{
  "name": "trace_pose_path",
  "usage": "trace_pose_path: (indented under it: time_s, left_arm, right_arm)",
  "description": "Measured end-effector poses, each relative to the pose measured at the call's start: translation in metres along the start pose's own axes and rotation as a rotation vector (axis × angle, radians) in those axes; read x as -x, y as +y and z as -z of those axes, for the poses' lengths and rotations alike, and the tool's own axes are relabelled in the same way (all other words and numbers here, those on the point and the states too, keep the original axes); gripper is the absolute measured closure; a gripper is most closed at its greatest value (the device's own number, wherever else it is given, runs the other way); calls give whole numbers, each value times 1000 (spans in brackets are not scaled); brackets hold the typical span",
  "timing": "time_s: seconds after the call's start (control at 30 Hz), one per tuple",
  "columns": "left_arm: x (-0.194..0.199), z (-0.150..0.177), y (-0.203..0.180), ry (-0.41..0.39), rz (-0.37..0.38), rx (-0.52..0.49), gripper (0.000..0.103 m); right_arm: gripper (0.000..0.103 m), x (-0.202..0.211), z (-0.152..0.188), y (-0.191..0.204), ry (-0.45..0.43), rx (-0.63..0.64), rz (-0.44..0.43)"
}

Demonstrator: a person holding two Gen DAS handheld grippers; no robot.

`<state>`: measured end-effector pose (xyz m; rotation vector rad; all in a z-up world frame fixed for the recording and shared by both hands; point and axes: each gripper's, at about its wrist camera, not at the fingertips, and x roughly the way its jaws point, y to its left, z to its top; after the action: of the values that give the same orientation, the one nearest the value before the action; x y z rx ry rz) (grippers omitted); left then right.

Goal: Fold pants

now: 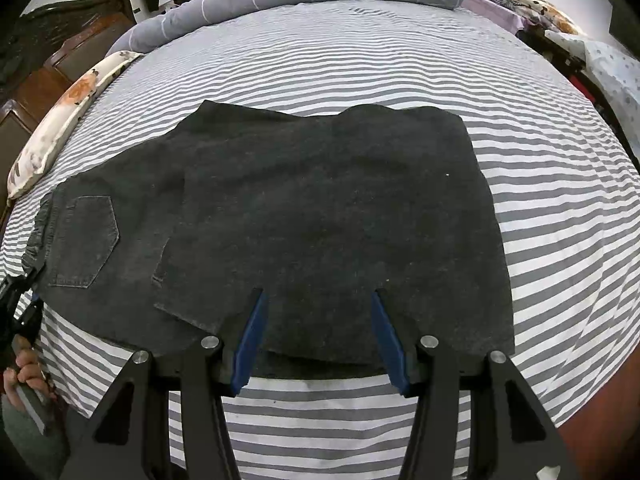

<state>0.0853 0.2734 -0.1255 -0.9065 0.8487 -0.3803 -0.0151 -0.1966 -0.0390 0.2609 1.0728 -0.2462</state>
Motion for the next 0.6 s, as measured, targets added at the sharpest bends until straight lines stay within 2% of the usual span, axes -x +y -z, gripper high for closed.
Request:
trace_pose_path:
  time_s: [0.23,0.3,0.43,0.6]
  left_arm:
    - [-15,-13,-7,6,8,32,73]
    - [-16,-13,-13,-4,-19,30,74]
    - [-17,-8,-21,-16,-88,-46,81]
    - [-17,-8,-32,-20,-147,-92,83]
  right_arm:
    - [52,0,-2,-1,-4,-2,-2]
    - [53,1,-2,0,-3,5,-1]
    - [52,0,-4,-2,-2,4,-7]
    - [52,2,-3,-5,-14,1,-8]
